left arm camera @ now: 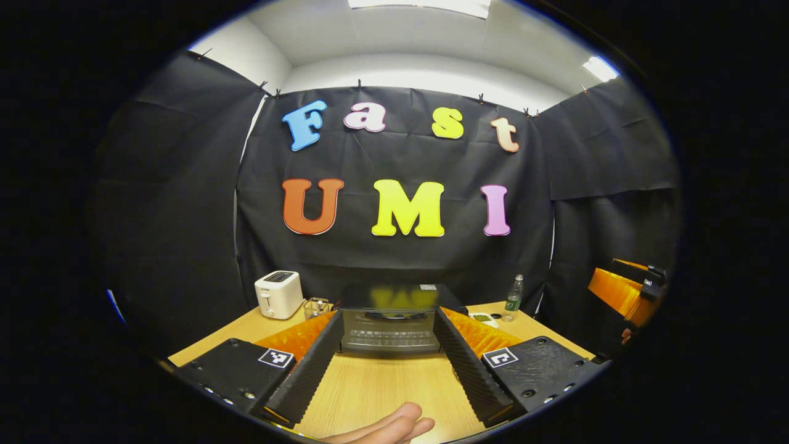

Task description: Open the electric oven with the left hand, put the food in, and close the electric oven.

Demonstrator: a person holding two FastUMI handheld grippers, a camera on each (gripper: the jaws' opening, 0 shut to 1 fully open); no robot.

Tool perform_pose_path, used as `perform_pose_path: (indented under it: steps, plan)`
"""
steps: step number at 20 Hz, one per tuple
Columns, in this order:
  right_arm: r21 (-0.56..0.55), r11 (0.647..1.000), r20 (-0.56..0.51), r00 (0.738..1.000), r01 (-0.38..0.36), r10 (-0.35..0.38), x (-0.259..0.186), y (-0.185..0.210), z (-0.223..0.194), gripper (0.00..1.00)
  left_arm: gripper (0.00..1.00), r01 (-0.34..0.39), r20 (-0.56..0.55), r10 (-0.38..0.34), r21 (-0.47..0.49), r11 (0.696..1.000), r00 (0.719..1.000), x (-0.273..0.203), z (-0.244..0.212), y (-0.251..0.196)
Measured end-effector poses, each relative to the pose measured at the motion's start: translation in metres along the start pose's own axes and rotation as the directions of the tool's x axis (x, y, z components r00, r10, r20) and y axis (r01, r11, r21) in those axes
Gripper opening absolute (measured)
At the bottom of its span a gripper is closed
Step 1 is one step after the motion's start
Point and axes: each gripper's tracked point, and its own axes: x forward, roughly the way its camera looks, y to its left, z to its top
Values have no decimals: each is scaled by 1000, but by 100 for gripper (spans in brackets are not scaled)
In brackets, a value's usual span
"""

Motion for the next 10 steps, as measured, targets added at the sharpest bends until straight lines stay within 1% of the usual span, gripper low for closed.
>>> perform_pose_path:
  steps: [4,6,10]
  plan:
    - [23,1000,28,1000,10,-11,13,-11,-1,96,95,-33,-71,36,39,999,997,52,-26,7]
    - [26,999,53,998,25,-26,17,-20,2,96,96,-26,-109,33,61,998,993,83,-43,5]
    - [23,999,93,995,37,-39,23,-38,2,96,96,-17,-198,31,75,997,980,147,-80,1]
